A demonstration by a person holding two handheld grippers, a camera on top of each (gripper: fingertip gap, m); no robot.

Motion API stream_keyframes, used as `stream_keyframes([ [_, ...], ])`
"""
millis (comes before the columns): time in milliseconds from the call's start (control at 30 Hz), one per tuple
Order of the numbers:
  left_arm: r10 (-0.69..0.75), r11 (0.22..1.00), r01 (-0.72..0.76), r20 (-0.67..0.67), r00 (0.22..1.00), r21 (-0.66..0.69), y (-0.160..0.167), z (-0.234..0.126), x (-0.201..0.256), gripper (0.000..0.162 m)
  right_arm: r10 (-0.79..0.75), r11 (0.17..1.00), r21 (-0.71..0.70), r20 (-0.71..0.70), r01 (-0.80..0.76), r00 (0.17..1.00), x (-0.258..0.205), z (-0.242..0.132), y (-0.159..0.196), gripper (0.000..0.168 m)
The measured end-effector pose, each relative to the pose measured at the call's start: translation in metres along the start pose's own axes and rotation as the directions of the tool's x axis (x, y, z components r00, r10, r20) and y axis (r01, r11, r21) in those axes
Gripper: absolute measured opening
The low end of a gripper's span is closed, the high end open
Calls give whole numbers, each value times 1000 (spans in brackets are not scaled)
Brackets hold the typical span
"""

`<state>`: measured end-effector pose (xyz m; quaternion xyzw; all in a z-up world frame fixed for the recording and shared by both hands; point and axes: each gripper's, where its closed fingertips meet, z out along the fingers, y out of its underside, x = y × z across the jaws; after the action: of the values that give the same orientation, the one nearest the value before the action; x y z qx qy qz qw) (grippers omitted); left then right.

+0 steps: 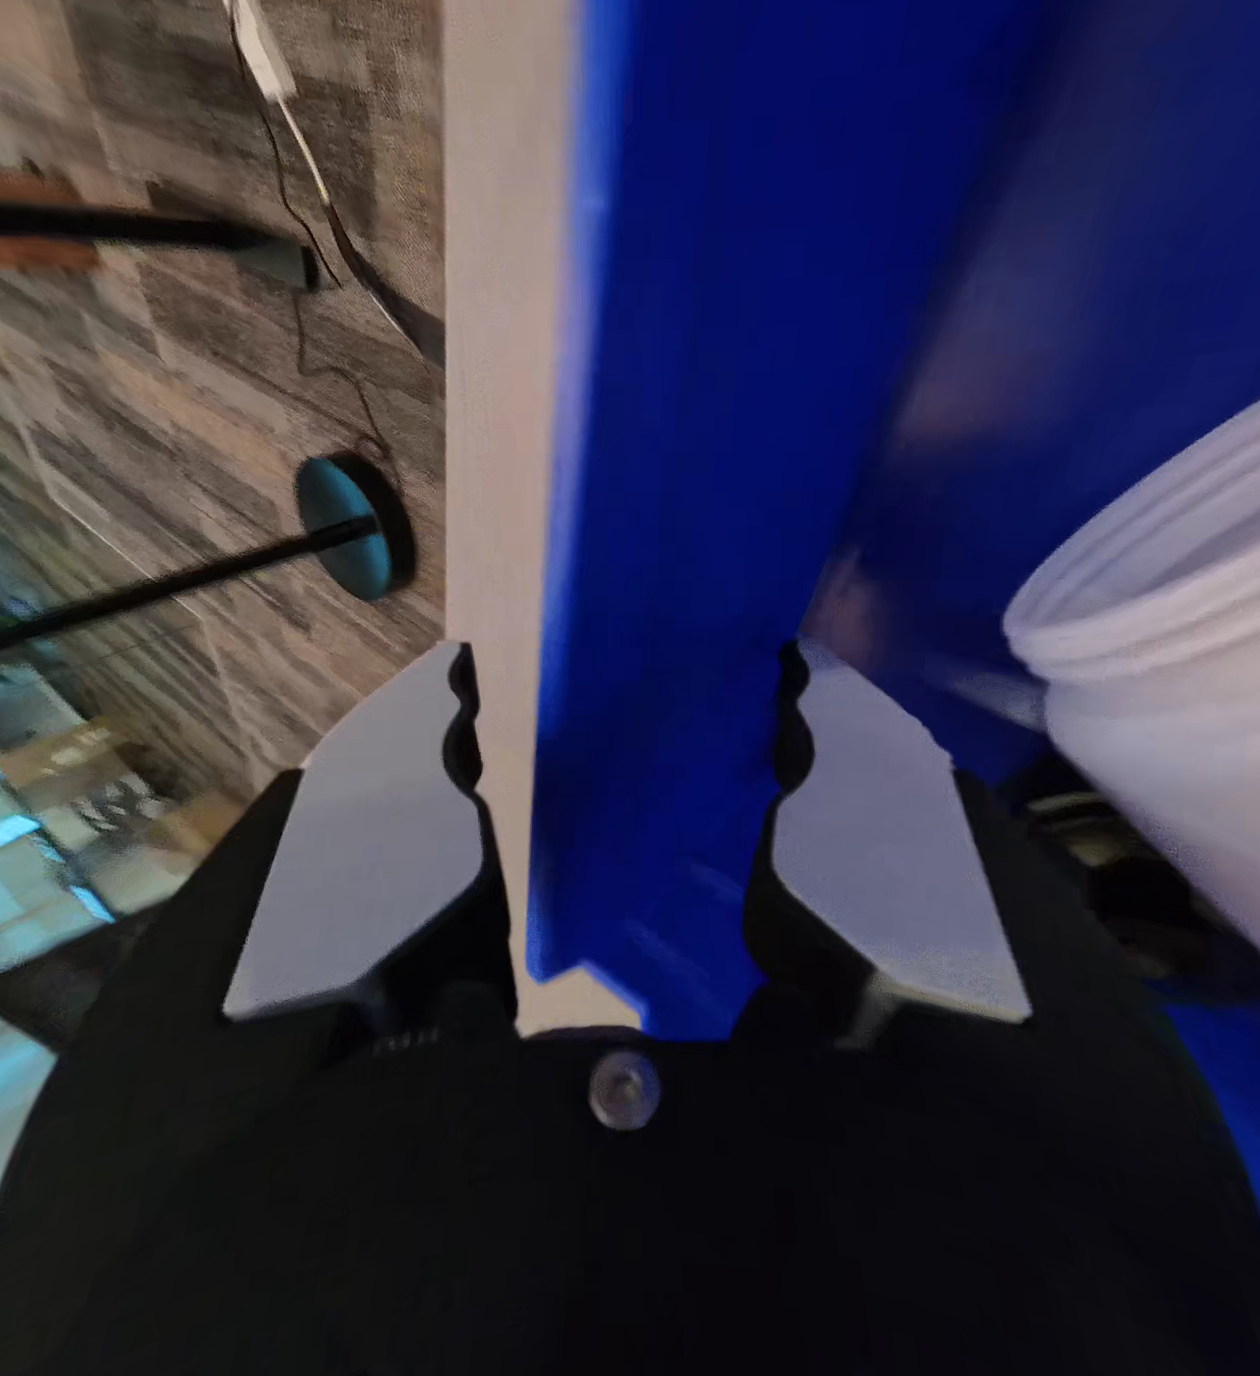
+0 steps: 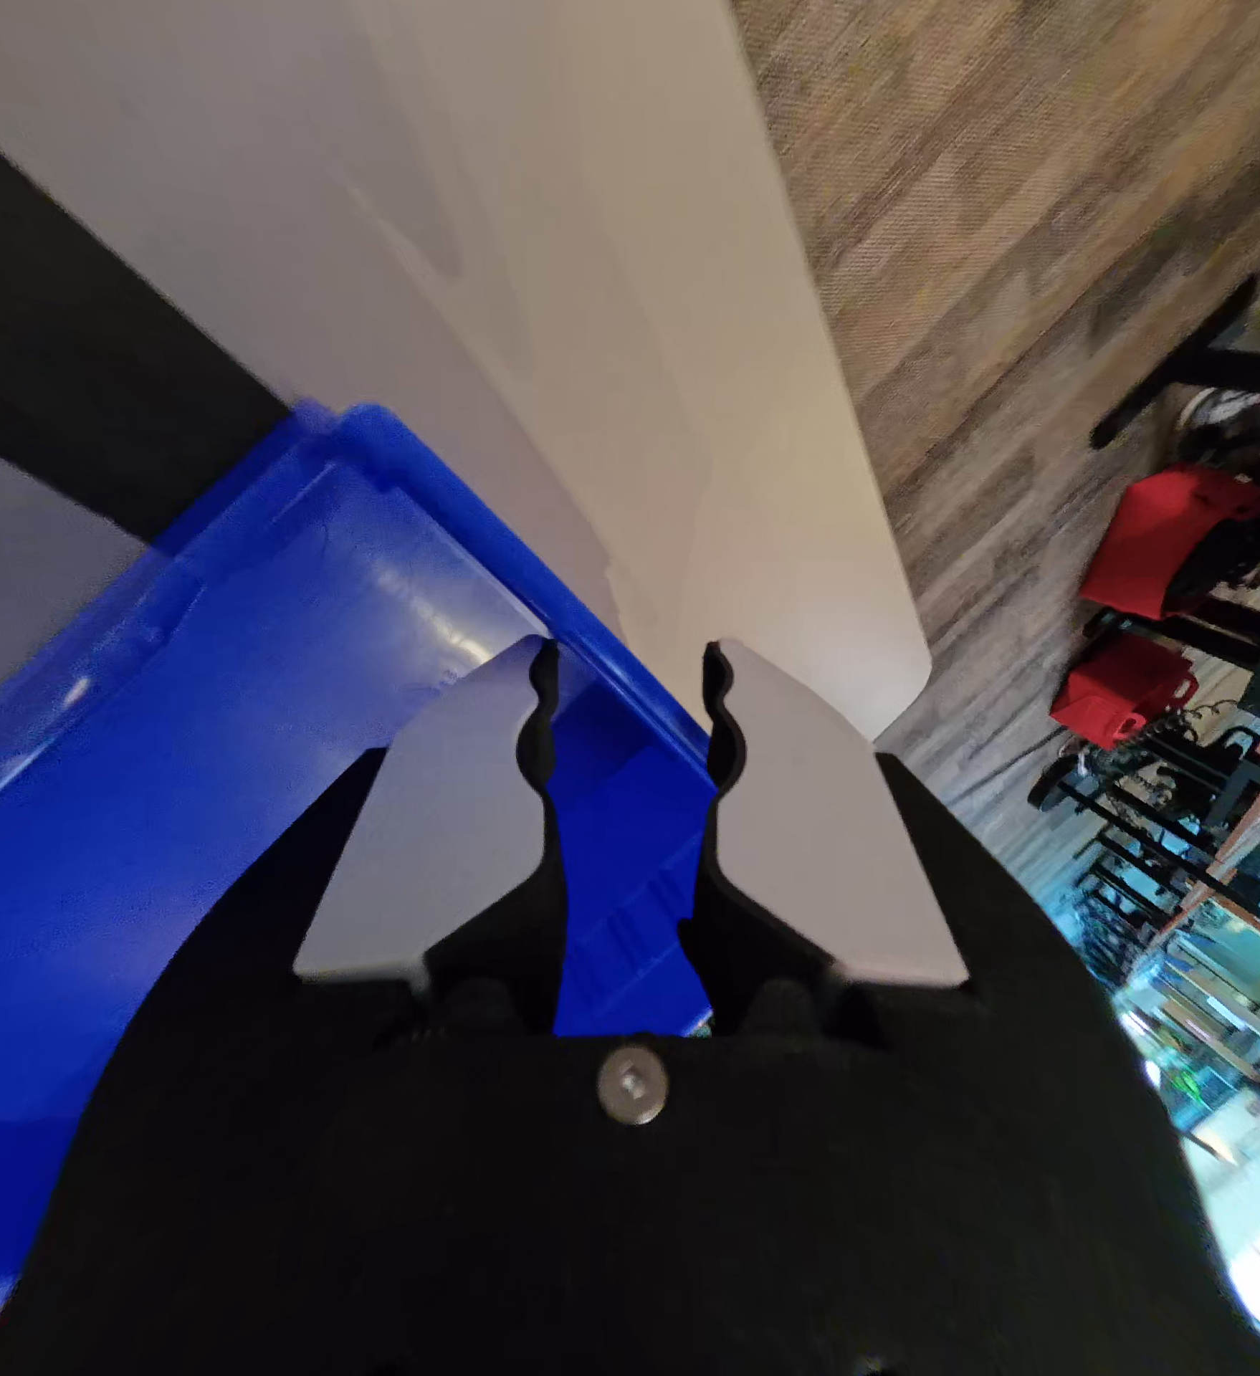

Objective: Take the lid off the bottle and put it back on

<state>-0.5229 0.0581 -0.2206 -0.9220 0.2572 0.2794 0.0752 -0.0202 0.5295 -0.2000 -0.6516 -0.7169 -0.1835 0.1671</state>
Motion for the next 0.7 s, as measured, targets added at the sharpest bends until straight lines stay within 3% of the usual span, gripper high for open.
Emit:
stream_keyframes([
  [167,-271,961,269,32,962,60,41,-51,-22,94,189,950,248,17,-187,982,6,-60,-5,54],
  [333,-483,822,456,-8,876,341,32,-159,4,102,236,779,578,92,-245,967,-39,-177,-6,74],
  [467,-457,708,447,-127,880,547,-29,-238,87,103,128,645,733,174,-215,976,-131,-238,-9,81],
  [600,-273,536,400,-296,915,743,-115,-288,208,77,-32,570,784,320,-245,947,-242,-249,-20,85],
  [700,-157,558,398,-378,912,728,-166,-289,288,83,-99,567,780,383,-264,919,-305,-228,-29,85],
])
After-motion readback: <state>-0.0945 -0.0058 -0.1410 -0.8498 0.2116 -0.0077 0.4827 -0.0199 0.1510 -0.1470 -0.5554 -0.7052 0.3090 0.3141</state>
